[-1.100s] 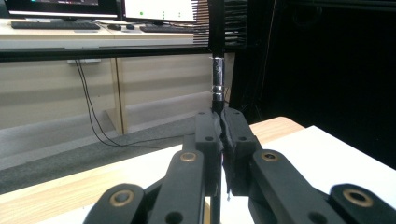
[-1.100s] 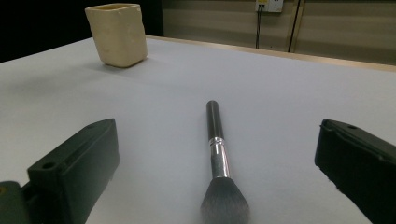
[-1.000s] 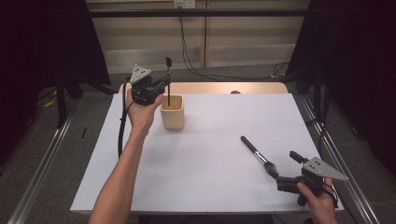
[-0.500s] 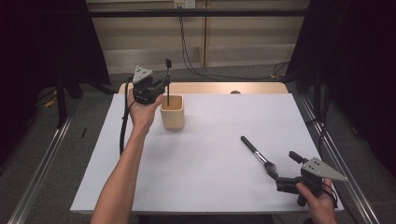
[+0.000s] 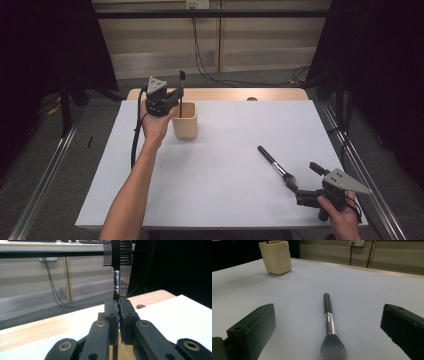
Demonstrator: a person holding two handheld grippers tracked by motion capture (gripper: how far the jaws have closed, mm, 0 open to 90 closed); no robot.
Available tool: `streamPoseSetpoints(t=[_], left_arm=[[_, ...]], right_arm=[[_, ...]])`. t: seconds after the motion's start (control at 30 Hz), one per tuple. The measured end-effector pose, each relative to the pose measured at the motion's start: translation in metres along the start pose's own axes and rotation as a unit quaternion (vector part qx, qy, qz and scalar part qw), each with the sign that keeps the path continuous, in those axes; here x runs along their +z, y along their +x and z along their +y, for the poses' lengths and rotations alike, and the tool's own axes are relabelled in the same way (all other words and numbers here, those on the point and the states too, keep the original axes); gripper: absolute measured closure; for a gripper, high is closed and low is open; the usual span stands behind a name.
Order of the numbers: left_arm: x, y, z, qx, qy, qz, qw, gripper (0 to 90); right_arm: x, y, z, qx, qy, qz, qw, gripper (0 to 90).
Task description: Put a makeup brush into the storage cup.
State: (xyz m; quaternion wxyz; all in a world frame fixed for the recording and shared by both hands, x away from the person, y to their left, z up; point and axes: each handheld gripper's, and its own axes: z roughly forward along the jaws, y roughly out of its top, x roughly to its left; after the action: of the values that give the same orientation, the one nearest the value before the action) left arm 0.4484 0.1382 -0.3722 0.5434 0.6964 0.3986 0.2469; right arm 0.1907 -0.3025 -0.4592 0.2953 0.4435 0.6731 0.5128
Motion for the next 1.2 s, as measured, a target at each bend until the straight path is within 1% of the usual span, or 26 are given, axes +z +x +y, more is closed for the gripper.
streamPoseSetpoints(t=[0.1,0.17,0.33,0.5,0.53,0.6,0.63,0.7,0.77,0.8,0.93,0.97,1.07,1.2], left_arm=[[0.0,0.002,-0.003,0.0,0.004,0.0,1.0,86.1],[0.001,0.002,-0.005,-0.004,0.004,0.001,1.0,86.1],[0.001,0.002,-0.009,0.001,0.01,-0.001,1.0,86.1],[0.003,0.003,-0.016,-0.003,0.015,0.001,0.9999,86.1],[0.003,0.003,-0.018,-0.004,0.015,0.006,0.9999,86.1],[0.003,0.003,-0.02,-0.007,0.016,0.007,0.9998,86.1],[0.003,0.004,-0.021,-0.005,0.018,0.006,0.9998,86.1],[0.003,0.004,-0.023,-0.007,0.019,0.003,0.9998,86.1],[0.002,0.004,-0.025,-0.006,0.02,0.003,0.9998,86.0],[0.003,0.004,-0.027,-0.009,0.02,0.002,0.9998,86.1],[0.003,0.004,-0.032,-0.01,0.025,0.003,0.9996,86.1],[0.004,0.004,-0.034,-0.014,0.023,0.003,0.9996,86.1],[0.003,0.005,-0.035,-0.011,0.024,0.003,0.9996,86.1],[0.003,0.005,-0.038,-0.014,0.025,0.002,0.9996,86.0]], right_arm=[[0.0,0.0,0.0,0.0,0.0,0.0,1.0,0.0],[0.0,0.0,0.0,-0.001,0.001,0.0,1.0,0.0],[0.0,0.0,0.0,-0.001,0.0,0.0,1.0,0.0],[0.0,0.0,0.0,-0.001,0.0,0.0,1.0,0.0],[0.0,0.0,0.0,-0.001,0.0,0.001,1.0,0.0],[0.0,0.0,0.0,-0.001,0.0,0.0,1.0,0.0],[0.0,0.0,0.0,0.0,0.0,0.0,1.0,0.0],[0.0,0.0,0.0,0.0,0.0,-0.001,1.0,0.0],[0.0,0.0,0.0,-0.001,0.0,0.0,1.0,0.0],[0.0,0.0,0.0,-0.001,0.0,0.0,1.0,0.0],[0.0,0.0,0.0,-0.001,0.0,0.0,1.0,0.0],[0.0,0.0,0.0,-0.001,0.0,0.0,1.0,0.0],[0.0,0.0,0.0,-0.001,-0.001,0.0,1.0,0.0],[0.0,0.0,0.0,0.0,0.0,0.0,1.0,0.0]])
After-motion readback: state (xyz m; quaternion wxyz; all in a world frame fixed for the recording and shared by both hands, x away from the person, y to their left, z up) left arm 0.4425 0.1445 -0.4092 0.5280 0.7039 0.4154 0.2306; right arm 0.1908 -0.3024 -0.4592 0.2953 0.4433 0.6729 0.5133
